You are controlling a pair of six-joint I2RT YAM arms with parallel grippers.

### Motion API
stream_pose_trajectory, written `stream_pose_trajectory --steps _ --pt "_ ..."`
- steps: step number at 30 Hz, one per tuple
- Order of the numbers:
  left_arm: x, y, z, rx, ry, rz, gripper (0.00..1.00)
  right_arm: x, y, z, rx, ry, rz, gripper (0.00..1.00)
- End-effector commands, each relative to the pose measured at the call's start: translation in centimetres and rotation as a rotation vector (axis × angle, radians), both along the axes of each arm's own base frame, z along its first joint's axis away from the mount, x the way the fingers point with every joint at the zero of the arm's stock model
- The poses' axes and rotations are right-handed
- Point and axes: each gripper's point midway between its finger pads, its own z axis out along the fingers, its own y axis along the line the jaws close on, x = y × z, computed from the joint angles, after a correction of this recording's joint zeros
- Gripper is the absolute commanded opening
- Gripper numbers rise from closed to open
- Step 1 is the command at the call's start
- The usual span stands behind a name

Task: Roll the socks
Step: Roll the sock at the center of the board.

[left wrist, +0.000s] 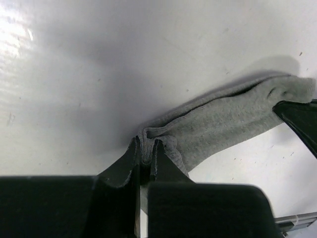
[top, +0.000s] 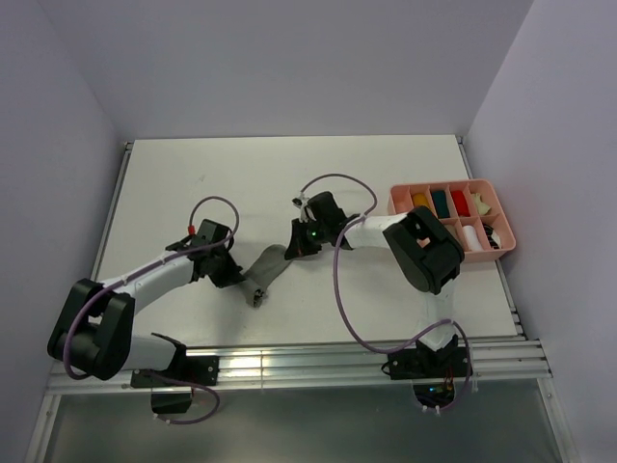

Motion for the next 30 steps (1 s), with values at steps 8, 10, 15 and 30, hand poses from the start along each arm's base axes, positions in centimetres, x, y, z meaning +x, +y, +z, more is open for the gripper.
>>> stream_pose_trajectory --steps 8,10,15,30 --pt "-0.2 3.4 0.4 0.225 0.029 -0.075 0.00 3.0 -5.9 -0.6 -0.147 -0.018 -0.171 0.00" --pt "-0.2 3.8 0.4 0.250 0.030 -0.089 0.01 3.2 -6.5 -0.7 -0.154 -0.010 -0.193 0.00" --pt "-0.4 3.1 -0.6 0.232 0.052 -0.161 0.00 3.2 -6.3 -0.3 -0.128 -0.008 -0.173 0.00" --pt "-0.4 0.6 -2.6 0.190 0.138 -0.215 0.00 -0.6 -0.1 10.7 -0.074 -0.529 -0.014 0.61"
